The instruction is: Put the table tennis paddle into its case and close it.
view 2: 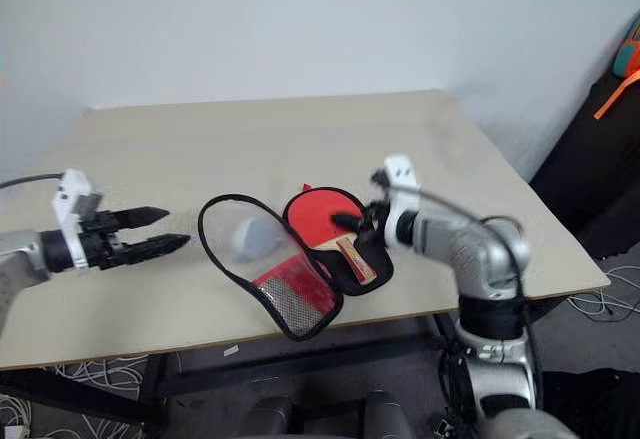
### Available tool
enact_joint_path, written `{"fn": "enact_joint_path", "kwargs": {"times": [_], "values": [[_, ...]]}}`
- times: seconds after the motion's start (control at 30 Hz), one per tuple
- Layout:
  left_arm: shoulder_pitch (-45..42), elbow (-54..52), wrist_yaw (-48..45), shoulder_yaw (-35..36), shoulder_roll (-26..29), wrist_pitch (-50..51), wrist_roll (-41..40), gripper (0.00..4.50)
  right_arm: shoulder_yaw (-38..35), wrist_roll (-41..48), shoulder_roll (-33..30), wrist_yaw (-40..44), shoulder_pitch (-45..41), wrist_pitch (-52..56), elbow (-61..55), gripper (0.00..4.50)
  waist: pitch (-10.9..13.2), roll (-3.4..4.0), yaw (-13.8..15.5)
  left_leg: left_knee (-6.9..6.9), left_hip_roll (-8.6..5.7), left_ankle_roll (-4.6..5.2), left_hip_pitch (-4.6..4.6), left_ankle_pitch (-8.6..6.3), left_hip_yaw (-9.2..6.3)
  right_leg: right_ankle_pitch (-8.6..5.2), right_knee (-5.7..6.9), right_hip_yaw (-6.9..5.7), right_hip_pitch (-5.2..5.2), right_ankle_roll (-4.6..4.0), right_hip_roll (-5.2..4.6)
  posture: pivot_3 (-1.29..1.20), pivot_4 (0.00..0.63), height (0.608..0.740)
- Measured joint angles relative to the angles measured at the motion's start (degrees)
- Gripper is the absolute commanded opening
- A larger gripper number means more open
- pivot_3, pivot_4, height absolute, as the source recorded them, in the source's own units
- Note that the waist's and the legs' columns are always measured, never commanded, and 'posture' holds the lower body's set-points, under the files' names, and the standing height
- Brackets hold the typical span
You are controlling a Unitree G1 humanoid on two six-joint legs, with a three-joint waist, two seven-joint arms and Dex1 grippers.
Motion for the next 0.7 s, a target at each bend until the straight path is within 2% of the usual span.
{"fn": "enact_joint_path", "kwargs": {"times": [0.13,0.27,0.47,0.6,0.7], "values": [[2.99,-0.13,0.65,0.01,-2.41,0.06,-0.33,1.84,-1.45,0.89,-3.77,0.93,-4.03,-0.47,3.92,4.07,0.00,0.00,-0.09,0.03,-0.02,-0.01,-0.03,0.00,0.07,0.01,0.00,0.00,0.01,-0.01,-0.07,0.00,0.000,0.740],[4.36,-2.94,3.82,-1.74,-7.42,0.95,-0.53,0.40,-2.64,0.83,-5.87,0.88,-6.91,-2.53,7.55,4.07,-0.01,-0.02,-0.04,0.03,-0.02,0.00,-0.06,0.00,0.07,0.02,0.02,0.01,-0.01,0.00,-0.08,0.00,0.000,0.740],[1.98,-7.58,7.67,-5.16,-12.44,3.09,-1.53,0.40,-2.61,0.78,-6.16,-0.75,-8.27,-4.29,8.86,4.07,-0.01,-0.03,0.06,0.05,-0.04,0.01,-0.06,0.01,0.11,0.04,0.04,0.05,0.01,-0.03,-0.06,0.00,0.000,0.740],[-3.32,-8.99,9.16,-7.17,-14.81,4.48,-3.06,0.40,-2.69,0.78,-6.19,-1.97,-8.26,-4.82,9.53,4.07,-0.02,-0.02,0.21,0.08,-0.09,0.01,-0.05,0.01,0.12,0.04,0.04,0.08,0.04,-0.01,-0.07,0.00,0.000,0.740],[-11.09,-8.13,11.37,-11.47,-19.35,4.79,-2.47,0.40,-2.90,0.77,-6.12,-3.04,-8.42,-5.24,10.18,4.07,-0.03,-0.04,0.38,0.17,-0.17,0.04,-0.06,0.03,0.05,0.03,0.04,0.07,0.16,0.02,-0.08,0.00,0.000,0.740]]}}
